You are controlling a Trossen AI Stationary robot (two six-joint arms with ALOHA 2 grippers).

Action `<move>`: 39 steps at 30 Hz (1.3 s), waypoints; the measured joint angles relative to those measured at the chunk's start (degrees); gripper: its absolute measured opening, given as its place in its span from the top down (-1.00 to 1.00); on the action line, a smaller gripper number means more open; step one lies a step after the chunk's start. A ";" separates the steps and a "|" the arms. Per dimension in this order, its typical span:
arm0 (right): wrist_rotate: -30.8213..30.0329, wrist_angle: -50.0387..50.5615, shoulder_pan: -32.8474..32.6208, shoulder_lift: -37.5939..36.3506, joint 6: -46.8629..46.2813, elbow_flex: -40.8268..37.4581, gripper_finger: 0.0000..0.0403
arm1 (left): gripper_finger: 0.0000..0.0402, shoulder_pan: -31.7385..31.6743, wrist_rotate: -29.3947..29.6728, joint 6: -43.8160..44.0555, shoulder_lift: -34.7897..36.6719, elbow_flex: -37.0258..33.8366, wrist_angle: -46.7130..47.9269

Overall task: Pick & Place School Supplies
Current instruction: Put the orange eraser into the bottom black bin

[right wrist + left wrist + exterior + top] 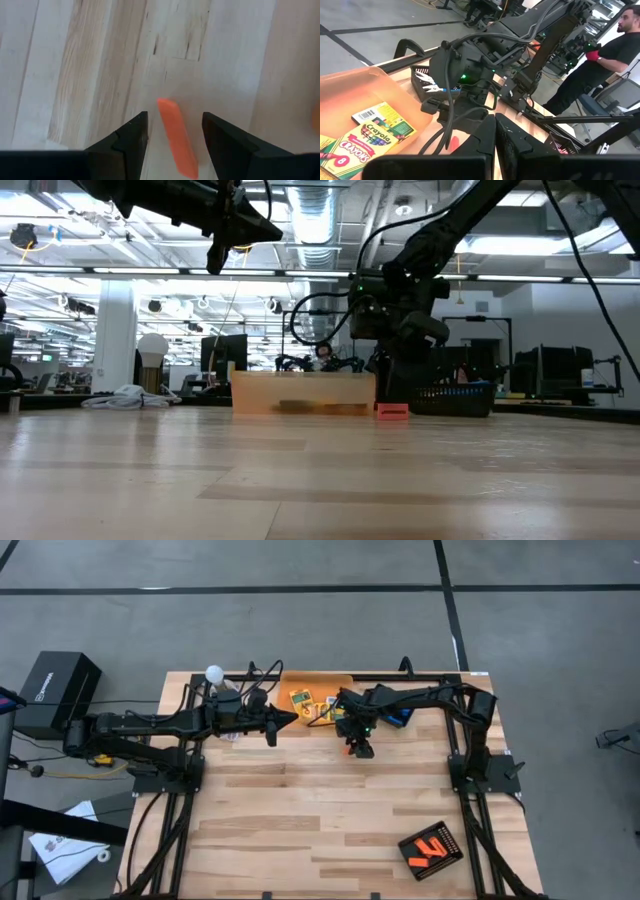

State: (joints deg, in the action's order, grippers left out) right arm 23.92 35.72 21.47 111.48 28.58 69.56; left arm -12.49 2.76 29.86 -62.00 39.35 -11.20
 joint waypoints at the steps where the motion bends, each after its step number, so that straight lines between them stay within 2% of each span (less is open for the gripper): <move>1: 0.00 0.03 0.01 0.04 0.00 -0.01 0.12 | 1.00 0.00 0.00 -0.01 0.00 0.00 0.04; 15: 0.48 0.62 0.02 0.22 -1.18 -0.10 0.23 | 1.00 -0.01 0.07 0.00 0.00 0.00 0.09; 30: 1.45 1.31 -0.04 0.26 -1.34 -0.16 0.19 | 1.00 0.24 -1.11 -0.02 0.00 0.00 0.09; 39: 0.24 2.80 -0.67 0.26 -0.69 -0.22 0.25 | 1.00 0.22 -1.11 -0.02 0.00 -0.02 0.11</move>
State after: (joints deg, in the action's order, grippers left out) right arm 24.16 38.52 20.80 111.74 27.88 69.35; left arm -12.27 1.65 29.85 -62.00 39.33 -11.09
